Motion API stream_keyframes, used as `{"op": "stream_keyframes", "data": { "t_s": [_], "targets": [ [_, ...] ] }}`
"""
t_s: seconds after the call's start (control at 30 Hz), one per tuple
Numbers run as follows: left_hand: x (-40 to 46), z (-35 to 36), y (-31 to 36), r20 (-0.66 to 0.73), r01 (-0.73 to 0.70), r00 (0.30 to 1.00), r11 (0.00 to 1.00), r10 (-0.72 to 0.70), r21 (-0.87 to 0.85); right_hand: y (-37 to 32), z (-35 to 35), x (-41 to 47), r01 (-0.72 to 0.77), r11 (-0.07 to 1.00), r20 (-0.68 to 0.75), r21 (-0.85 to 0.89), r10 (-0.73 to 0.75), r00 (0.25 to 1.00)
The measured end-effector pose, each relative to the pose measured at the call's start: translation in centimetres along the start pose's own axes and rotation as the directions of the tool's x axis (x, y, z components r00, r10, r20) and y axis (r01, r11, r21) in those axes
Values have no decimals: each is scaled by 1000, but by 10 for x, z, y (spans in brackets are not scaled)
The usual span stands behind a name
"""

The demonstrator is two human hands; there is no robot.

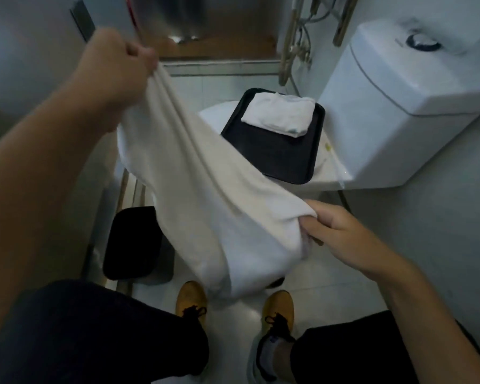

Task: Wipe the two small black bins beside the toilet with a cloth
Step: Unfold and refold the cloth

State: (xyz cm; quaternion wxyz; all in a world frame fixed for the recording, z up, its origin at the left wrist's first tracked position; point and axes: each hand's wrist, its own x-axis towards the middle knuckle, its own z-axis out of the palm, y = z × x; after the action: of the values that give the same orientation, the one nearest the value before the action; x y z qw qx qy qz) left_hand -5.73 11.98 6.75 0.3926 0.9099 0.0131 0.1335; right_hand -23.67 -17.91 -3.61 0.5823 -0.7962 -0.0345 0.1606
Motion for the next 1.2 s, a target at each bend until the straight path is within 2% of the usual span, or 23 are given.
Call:
{"op": "stream_keyframes", "data": {
  "t_s": [0.13,0.27,0.47,0.53,0.6,0.67,0.7,0.73,0.77,0.8,0.83,0.9,0.97,1.03,1.07,1.13,1.2],
  "targets": [
    [1,13,-30,66,156,984,982,-163,102,-7,18,0,5,969,97,248,-30,995],
    [-5,35,-48,80,227,968,965,-238,131,-17,34,9,-45,812,4,582,52,999],
    [-12,76,-79,153,252,953,965,-260,71,-25,21,11,58,633,-122,772,57,991],
    [-25,86,-78,150,259,953,964,-264,53,-28,14,11,82,580,-124,811,34,992],
    [-59,94,-75,94,286,955,958,-281,-32,-27,6,13,108,549,-155,829,39,987],
    [-120,110,-74,103,419,908,891,-407,-174,-25,0,14,138,549,-189,825,37,981],
    [-156,118,-74,197,534,844,816,-499,-220,-24,-1,14,157,545,-198,824,18,980],
    [-189,126,-71,334,656,747,720,-575,-228,-23,-2,14,175,538,-207,824,-2,978],
    [-216,134,-70,476,742,645,638,-598,-204,-24,-2,13,192,535,-217,823,-17,976],
    [-236,142,-69,598,774,579,605,-555,-188,-24,-3,12,210,524,-231,826,-26,973],
    [-249,149,-67,677,774,552,601,-486,-200,-25,-3,11,226,512,-245,829,-30,969],
    [-260,158,-58,738,789,547,539,-395,-295,-27,-2,9,251,483,-268,839,-35,963],
    [-257,163,-51,740,843,522,386,-423,-374,-28,-1,8,276,458,-290,845,-41,956],
    [-252,167,-50,765,885,465,224,-446,-407,-29,-1,8,284,479,-311,831,-23,950],
    [-248,166,-50,778,896,444,199,-444,-398,-30,-1,8,288,492,-328,821,-7,945],
    [-239,166,-54,762,889,457,243,-458,-387,-30,-2,8,292,513,-349,807,17,937],
    [-228,162,-58,685,845,535,326,-494,-424,-29,-5,7,274,558,-363,783,53,930]
  ]
}}
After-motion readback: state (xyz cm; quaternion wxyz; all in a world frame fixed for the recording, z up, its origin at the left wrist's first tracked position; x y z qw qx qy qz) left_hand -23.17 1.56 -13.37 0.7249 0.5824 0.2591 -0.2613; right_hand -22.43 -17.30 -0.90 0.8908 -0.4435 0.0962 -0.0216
